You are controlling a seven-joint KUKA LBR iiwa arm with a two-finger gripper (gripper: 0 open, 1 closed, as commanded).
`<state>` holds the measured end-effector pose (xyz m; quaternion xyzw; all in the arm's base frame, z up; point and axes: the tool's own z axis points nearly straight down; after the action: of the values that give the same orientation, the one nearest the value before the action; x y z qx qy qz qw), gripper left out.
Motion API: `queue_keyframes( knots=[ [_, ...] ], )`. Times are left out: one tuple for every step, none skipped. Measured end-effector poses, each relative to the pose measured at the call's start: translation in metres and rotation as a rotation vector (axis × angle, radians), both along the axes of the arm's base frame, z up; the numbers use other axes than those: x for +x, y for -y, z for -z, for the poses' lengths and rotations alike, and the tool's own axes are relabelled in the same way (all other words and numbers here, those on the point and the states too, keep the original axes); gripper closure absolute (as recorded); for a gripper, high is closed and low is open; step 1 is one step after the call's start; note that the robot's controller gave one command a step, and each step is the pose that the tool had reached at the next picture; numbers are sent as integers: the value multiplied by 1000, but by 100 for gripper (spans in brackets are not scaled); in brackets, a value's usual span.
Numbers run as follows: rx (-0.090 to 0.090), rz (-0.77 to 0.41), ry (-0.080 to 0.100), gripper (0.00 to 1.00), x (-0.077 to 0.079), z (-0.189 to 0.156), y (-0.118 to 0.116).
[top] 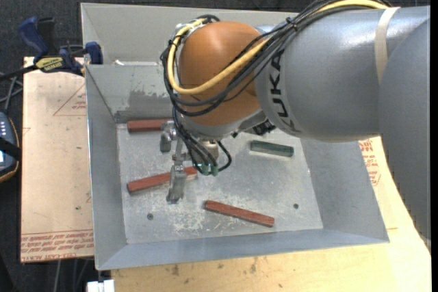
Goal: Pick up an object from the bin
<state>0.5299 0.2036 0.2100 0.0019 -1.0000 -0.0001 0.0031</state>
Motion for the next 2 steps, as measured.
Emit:
queue_keyframes(
  knots=[
    [1, 3, 6, 0, 2, -3, 1],
    [3, 29, 13, 0, 5, 49, -8]
  ],
)
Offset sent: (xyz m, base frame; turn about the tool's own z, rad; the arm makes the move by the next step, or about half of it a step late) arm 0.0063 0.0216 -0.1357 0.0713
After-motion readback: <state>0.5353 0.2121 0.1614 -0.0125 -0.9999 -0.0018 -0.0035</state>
